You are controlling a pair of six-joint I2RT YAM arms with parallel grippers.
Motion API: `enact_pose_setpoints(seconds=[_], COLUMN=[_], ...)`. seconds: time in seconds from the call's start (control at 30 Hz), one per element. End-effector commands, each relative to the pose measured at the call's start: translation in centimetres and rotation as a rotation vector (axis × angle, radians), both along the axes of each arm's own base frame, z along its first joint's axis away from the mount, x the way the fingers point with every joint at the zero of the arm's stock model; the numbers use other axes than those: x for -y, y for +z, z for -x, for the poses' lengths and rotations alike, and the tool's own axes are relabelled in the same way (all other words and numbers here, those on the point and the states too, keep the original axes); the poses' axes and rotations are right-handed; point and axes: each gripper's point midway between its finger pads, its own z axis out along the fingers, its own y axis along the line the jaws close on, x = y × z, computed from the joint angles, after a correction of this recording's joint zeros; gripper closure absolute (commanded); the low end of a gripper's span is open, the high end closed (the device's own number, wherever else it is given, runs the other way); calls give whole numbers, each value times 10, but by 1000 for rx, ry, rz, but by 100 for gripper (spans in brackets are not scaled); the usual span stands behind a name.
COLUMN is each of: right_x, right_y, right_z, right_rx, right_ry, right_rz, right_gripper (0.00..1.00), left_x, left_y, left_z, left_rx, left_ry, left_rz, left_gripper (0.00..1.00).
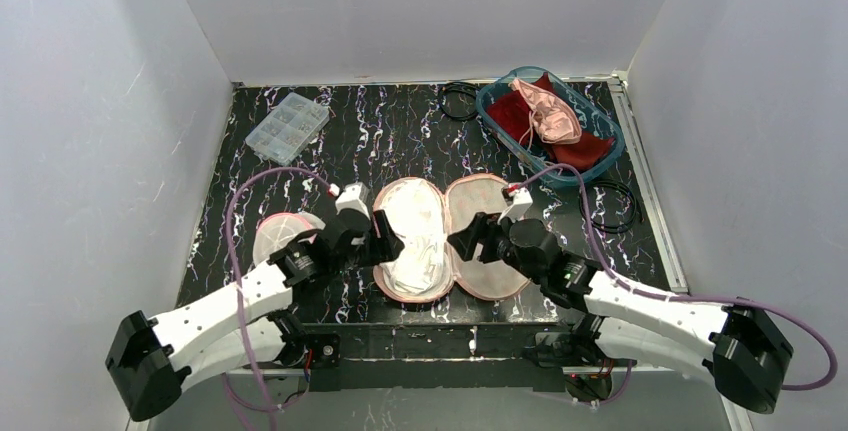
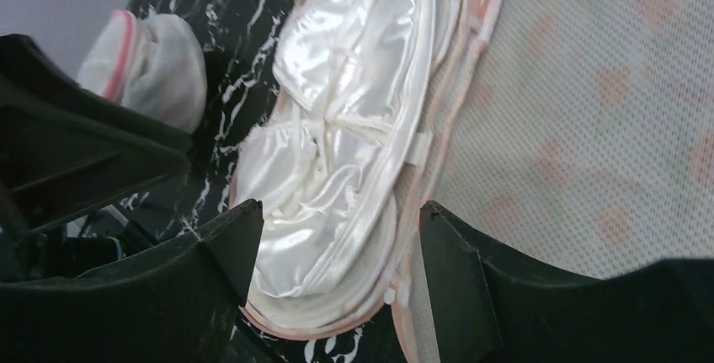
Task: Unzip the laundry bag and remove the bra
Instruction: Pick up the bra from the laundry bag.
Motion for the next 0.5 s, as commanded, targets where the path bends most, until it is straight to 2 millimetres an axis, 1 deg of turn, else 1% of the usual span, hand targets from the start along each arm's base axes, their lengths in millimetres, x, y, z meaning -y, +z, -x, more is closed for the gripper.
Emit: enact_pose_setpoints(seconds=[0.0,0.03,0.07,0.1,0.13,0.2,0.27,0.37,0.47], right_x=[-9,-12,-17,-24,-29,-39,-45,-48,-52], right_y=[30,29,28,30,26,23,17,2,-9], right_z=[-14,-15,-16,-17,-18,-19,-22,-31,-38], right_rx=[85,65,46,35,15,-16,-49,-101,-136], right_ry=[-20,-21,-14,-2,6,19,10,-35,-49], right_rz=[-79,-78,-75,-81,-74,-87,-95,-85,-84], right_gripper=[24,24,25,25,25,25,24,22,22], left_x=[28,31,34,36,37,35,29,22,13], left_y=[11,6,0,-5,-10,-23,-34,-47,-62], left_z=[-21,-25,-26,-28,-30,-34,-39,-47,-47], left_rx=[-21,-41,-59,-73,-83,-103,-124,-148,-184], left_ry=[-73,-75,-82,-83,-78,-57,-15,29,61], left_rz=[136,137,135,131,125,105,83,55,2], left_gripper=[55,62,67,70,73,76,79,83,89])
